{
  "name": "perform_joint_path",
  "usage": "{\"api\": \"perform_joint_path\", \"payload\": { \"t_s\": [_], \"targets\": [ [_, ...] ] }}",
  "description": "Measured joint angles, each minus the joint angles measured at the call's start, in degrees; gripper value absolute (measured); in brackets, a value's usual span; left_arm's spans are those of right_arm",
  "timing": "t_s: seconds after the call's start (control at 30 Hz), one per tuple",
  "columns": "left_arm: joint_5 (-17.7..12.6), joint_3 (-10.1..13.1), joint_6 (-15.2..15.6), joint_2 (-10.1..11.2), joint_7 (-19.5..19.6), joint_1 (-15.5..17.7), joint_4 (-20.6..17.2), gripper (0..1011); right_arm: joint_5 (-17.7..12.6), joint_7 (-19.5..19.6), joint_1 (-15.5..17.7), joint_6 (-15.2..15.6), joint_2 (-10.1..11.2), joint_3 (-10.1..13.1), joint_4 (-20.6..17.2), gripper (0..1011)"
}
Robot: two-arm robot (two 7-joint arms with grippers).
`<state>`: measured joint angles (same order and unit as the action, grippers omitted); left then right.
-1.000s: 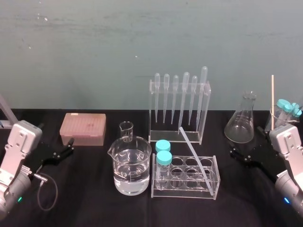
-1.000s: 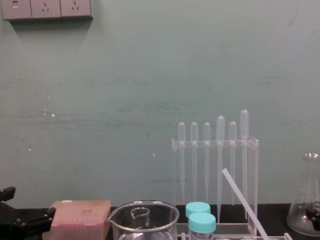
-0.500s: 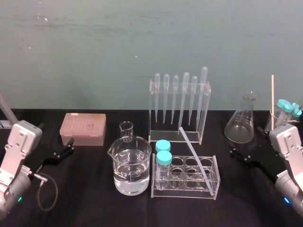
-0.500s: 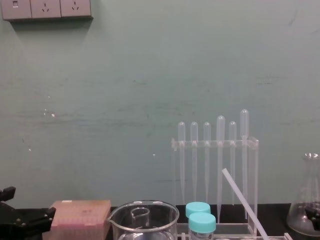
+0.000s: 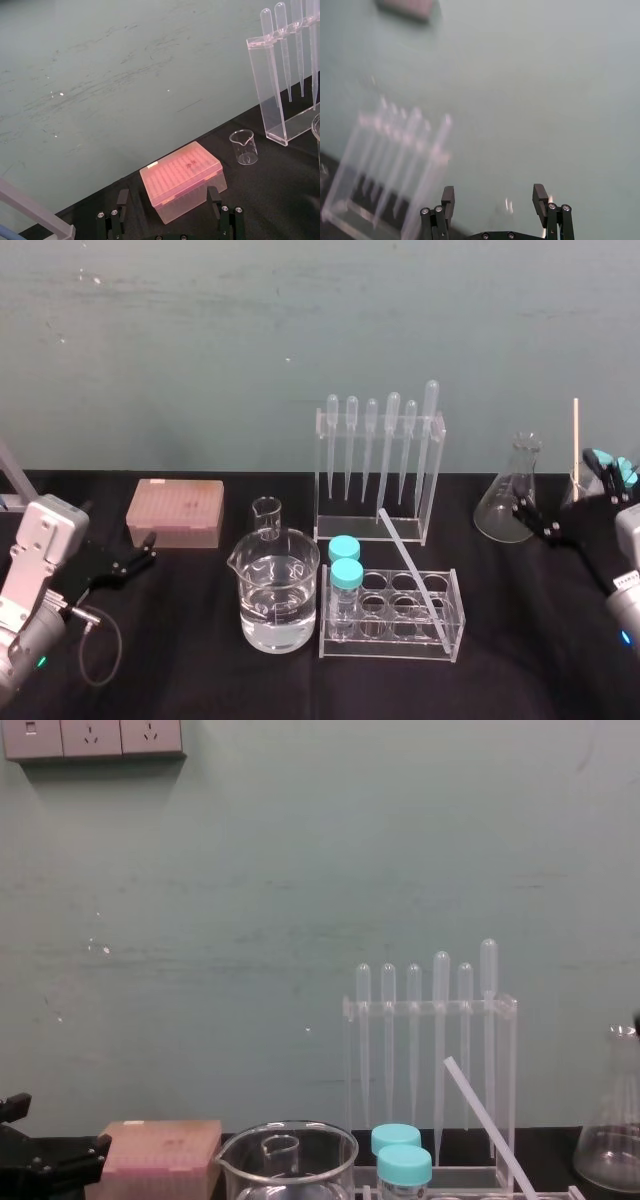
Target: Pick up the stirring rod with one hand, then place it down.
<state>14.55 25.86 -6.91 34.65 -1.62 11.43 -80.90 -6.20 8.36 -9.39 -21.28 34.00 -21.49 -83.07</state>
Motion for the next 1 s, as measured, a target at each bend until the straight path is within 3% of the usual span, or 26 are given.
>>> {"api": "perform_joint_path", "payload": {
  "t_s": [0.03, 0.1, 0.2, 0.3, 0.4, 0.47, 0.5, 0.6, 0.73, 1.0],
  "targets": [
    [0.0, 0.0, 0.0, 0.0, 0.0, 0.0, 0.0, 1000, 0.21, -0.91, -0.44, -2.62, 0.01, -0.1, -0.38, 1000],
    [0.0, 0.0, 0.0, 0.0, 0.0, 0.0, 0.0, 1000, -0.15, -2.76, -0.93, -4.95, 0.01, -0.44, -0.7, 1000],
    [0.0, 0.0, 0.0, 0.0, 0.0, 0.0, 0.0, 1000, -2.68, -8.21, -1.93, -9.08, 0.27, -1.69, -1.27, 1000],
    [0.0, 0.0, 0.0, 0.0, 0.0, 0.0, 0.0, 1000, -6.03, -14.31, -2.89, -11.38, 0.55, -3.52, -1.61, 1000],
    [0.0, 0.0, 0.0, 0.0, 0.0, 0.0, 0.0, 1000, -11.0, -20.7, -3.8, -10.95, 0.9, -5.37, -1.8, 1000],
    [0.0, 0.0, 0.0, 0.0, 0.0, 0.0, 0.0, 1000, -14.03, -24.01, -4.31, -9.47, 1.06, -6.14, -1.8, 1000],
    [0.0, 0.0, 0.0, 0.0, 0.0, 0.0, 0.0, 1000, -17.23, -27.1, -4.8, -7.4, 1.09, -6.76, -1.74, 1000],
    [0.0, 0.0, 0.0, 0.0, 0.0, 0.0, 0.0, 1000, -22.48, -31.59, -5.76, -2.81, 0.9, -7.37, -1.03, 1000],
    [0.0, 0.0, 0.0, 0.0, 0.0, 0.0, 0.0, 1000, -27.76, -35.37, -7.02, 3.8, 0.23, -7.56, 0.49, 1000],
    [0.0, 0.0, 0.0, 0.0, 0.0, 0.0, 0.0, 1000, -32.45, -40.16, -9.84, 13.62, -1.14, -8.15, 4.19, 1000]
  ]
}}
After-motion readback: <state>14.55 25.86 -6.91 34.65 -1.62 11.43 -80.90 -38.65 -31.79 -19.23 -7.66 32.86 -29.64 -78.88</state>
